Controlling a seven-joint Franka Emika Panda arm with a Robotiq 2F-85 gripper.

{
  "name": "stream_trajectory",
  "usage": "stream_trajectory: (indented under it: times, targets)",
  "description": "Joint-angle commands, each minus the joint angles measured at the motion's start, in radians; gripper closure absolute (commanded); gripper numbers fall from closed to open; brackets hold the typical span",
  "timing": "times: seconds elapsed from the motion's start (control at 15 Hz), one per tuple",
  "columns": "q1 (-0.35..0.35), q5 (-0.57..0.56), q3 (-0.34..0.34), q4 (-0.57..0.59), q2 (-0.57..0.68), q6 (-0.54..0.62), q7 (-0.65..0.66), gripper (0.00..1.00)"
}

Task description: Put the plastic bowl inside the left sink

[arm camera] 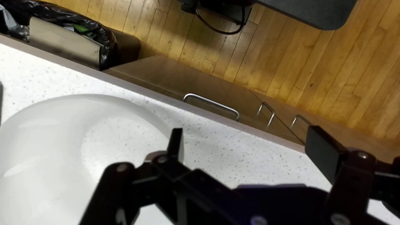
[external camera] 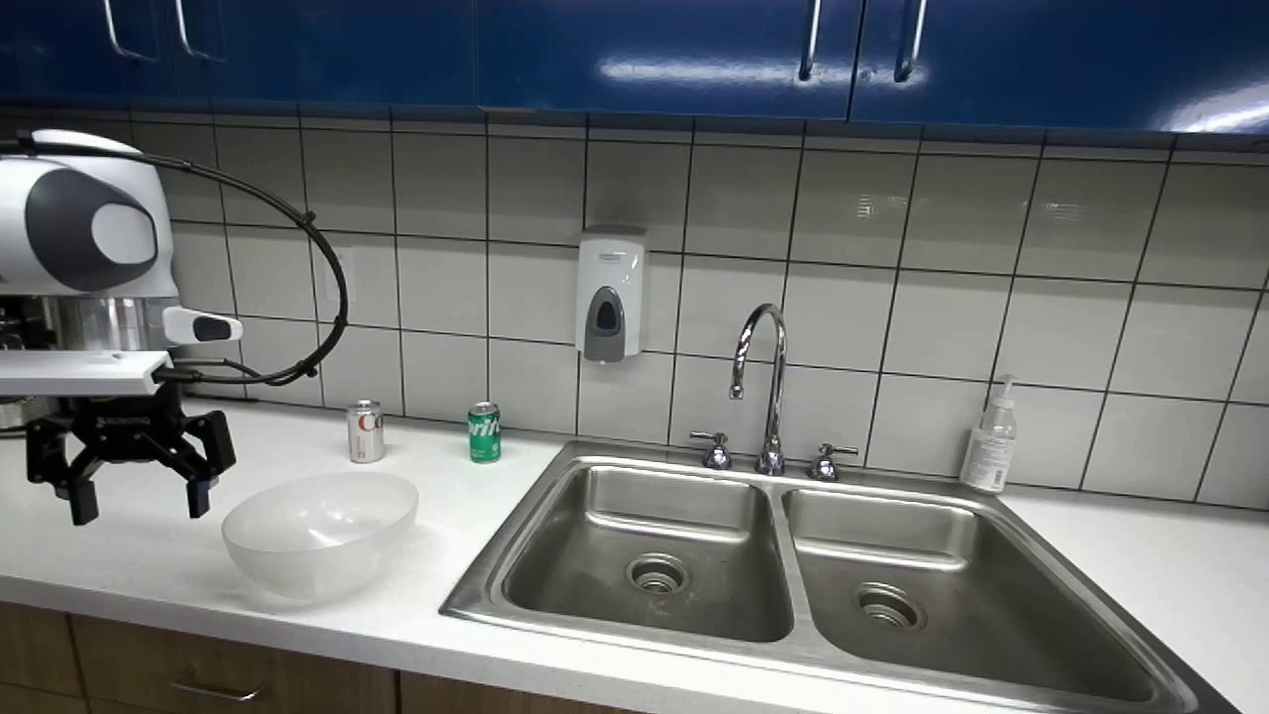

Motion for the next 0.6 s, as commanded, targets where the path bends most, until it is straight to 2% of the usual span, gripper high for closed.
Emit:
stream_trajectory:
  times: [0.0, 0.2, 0.53]
  targets:
    - [-0.044, -0.088, 0.034, 0.048, 0.125, 0.096, 0.093, 0.0]
    - [-0.064, -0.161, 0.02, 0.098, 0.197, 0.134, 0.14, 0.0]
    - [-0.08, -0.221, -0.003, 0.205, 0.308, 0.137, 0.166, 0.0]
